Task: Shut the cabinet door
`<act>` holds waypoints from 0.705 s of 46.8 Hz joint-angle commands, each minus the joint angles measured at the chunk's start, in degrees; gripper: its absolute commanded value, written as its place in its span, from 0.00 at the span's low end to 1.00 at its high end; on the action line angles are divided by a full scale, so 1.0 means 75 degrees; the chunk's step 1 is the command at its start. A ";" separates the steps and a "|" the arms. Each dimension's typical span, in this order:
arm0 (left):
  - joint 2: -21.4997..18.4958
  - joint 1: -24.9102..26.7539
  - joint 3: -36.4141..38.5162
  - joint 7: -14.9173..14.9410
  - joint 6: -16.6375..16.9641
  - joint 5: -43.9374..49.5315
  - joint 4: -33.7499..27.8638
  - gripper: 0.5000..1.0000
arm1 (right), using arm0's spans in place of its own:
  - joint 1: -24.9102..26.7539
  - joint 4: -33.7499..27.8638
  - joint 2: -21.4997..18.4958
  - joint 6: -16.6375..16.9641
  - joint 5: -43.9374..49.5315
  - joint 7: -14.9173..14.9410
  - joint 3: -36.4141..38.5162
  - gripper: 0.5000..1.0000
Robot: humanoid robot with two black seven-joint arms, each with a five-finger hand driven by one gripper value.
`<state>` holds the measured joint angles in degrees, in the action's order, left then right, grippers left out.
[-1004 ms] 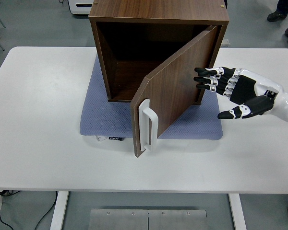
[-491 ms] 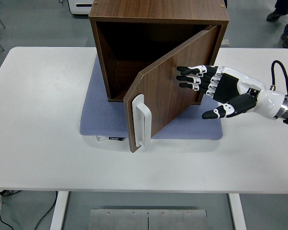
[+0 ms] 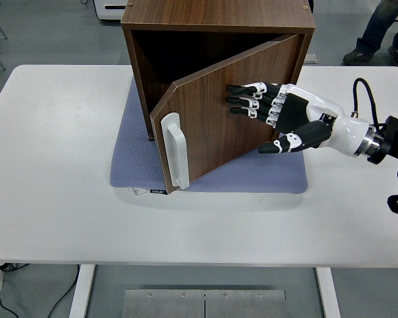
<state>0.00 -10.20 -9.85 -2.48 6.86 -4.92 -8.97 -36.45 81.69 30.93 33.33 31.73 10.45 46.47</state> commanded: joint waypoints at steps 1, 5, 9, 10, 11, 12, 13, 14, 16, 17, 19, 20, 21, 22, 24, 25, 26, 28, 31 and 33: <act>0.0000 0.0001 0.0000 -0.0009 0.0000 0.0000 0.0001 1.00 | -0.0003 -0.0017 -0.0127 -0.0061 0.0012 -0.0011 -0.0055 1.00; 0.0000 0.0001 0.0000 -0.0009 0.0000 0.0000 0.0001 1.00 | -0.0003 -0.0040 -0.0256 -0.0061 0.0012 -0.0011 -0.0078 1.00; 0.0000 0.0001 0.0000 0.0003 0.0000 0.0000 0.0001 1.00 | -0.0015 -0.0134 -0.0362 -0.0061 0.0012 -0.0011 -0.0172 1.00; 0.0000 0.0001 0.0000 0.0003 0.0000 0.0000 0.0001 1.00 | -0.0038 -0.0169 -0.0397 -0.0061 0.0012 -0.0011 -0.0219 1.00; 0.0000 0.0001 0.0000 0.0003 0.0000 0.0000 0.0001 1.00 | -0.0062 -0.0192 -0.0421 -0.0061 0.0012 -0.0011 -0.0254 1.00; 0.0000 0.0001 0.0000 -0.0009 0.0000 0.0000 0.0001 1.00 | -0.0085 -0.0216 -0.0444 -0.0061 0.0012 -0.0011 -0.0277 1.00; 0.0000 0.0001 0.0000 0.0003 0.0000 0.0000 0.0001 1.00 | -0.0097 -0.0227 -0.0467 -0.0073 0.0012 -0.0011 -0.0301 1.00; 0.0000 0.0001 0.0000 0.0003 0.0000 0.0000 0.0001 1.00 | -0.0109 -0.0251 -0.0491 -0.0073 0.0012 -0.0011 -0.0324 1.00; 0.0000 0.0001 0.0000 -0.0009 0.0000 0.0000 0.0001 1.00 | -0.0121 -0.0298 -0.0561 -0.0073 0.0012 -0.0011 -0.0348 1.00; 0.0000 0.0001 0.0000 0.0003 0.0000 0.0000 0.0001 1.00 | -0.0132 -0.0333 -0.0608 -0.0073 0.0012 -0.0011 -0.0360 1.00; 0.0000 0.0001 0.0000 0.0003 0.0000 0.0000 0.0001 1.00 | -0.0179 -0.0415 -0.0702 -0.0073 0.0012 -0.0011 -0.0371 1.00; 0.0000 0.0001 0.0000 0.0003 0.0000 0.0000 0.0001 1.00 | -0.0202 -0.0473 -0.0748 -0.0073 0.0012 -0.0011 -0.0371 1.00; 0.0000 0.0001 0.0000 -0.0009 0.0000 0.0000 0.0001 1.00 | -0.0214 -0.0532 -0.0795 -0.0073 0.0012 -0.0011 -0.0371 1.00; 0.0000 0.0001 0.0000 0.0003 0.0000 0.0000 0.0001 1.00 | -0.0214 -0.0590 -0.0842 -0.0073 0.0012 -0.0011 -0.0383 1.00; 0.0000 0.0001 0.0000 -0.0009 0.0000 0.0000 0.0001 1.00 | -0.0261 -0.0707 -0.0947 -0.0073 0.0012 -0.0011 -0.0407 1.00; 0.0000 0.0001 0.0000 0.0003 0.0000 0.0000 0.0001 1.00 | -0.0284 -0.0766 -0.1006 -0.0073 0.0012 -0.0011 -0.0418 1.00; 0.0000 0.0001 0.0000 -0.0009 0.0000 0.0000 0.0001 1.00 | -0.0320 -0.0836 -0.1053 -0.0061 0.0012 -0.0011 -0.0418 1.00; 0.0000 0.0001 0.0000 0.0003 0.0000 0.0000 0.0001 1.00 | -0.0367 -0.0942 -0.1170 -0.0073 0.0012 -0.0011 -0.0430 1.00; 0.0000 0.0001 0.0000 0.0003 0.0000 0.0000 0.0001 1.00 | -0.0390 -0.1106 -0.1323 -0.0073 0.0012 -0.0011 -0.0442 1.00; 0.0000 0.0001 0.0000 -0.0009 0.0000 0.0000 0.0001 1.00 | -0.0460 -0.1200 -0.1416 -0.0073 0.0012 -0.0011 -0.0477 1.00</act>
<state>0.00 -10.19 -9.84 -2.49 6.86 -4.92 -8.97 -39.32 73.62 21.21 32.79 31.81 10.37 43.16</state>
